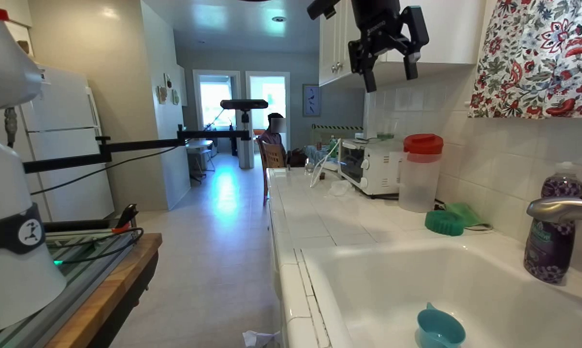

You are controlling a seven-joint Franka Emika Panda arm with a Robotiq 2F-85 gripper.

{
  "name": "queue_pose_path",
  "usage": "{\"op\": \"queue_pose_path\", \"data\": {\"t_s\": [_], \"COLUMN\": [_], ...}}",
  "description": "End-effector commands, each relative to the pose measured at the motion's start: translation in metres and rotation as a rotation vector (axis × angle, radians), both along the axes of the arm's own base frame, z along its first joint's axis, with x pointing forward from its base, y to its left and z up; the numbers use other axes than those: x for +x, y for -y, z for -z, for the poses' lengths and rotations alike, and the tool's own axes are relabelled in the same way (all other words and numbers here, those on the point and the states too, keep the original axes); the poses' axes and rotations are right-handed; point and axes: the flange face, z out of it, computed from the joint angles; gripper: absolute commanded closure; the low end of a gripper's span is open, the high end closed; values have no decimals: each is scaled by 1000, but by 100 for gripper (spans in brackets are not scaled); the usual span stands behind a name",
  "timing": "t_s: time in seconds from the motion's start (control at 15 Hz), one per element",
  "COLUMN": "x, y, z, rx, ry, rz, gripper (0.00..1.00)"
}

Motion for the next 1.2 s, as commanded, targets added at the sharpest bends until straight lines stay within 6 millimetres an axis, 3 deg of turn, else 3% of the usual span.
{"op": "queue_pose_path", "data": {"t_s": [0.0, 0.2, 0.4, 0.8, 0.87, 0.93, 1.13], "x": [20, 36, 48, 73, 75, 63, 70], "y": [-18, -41, -48, -52, -56, -51, -56], "z": [23, 50, 71, 94, 98, 93, 101], "rx": [21, 38, 12, 2, 9, 5, 7], "ry": [44, 69, 85, 73, 66, 76, 72], "rz": [-35, -69, -118, -132, -133, -125, -131], "gripper": [0, 0, 0, 0, 0, 0, 0]}}
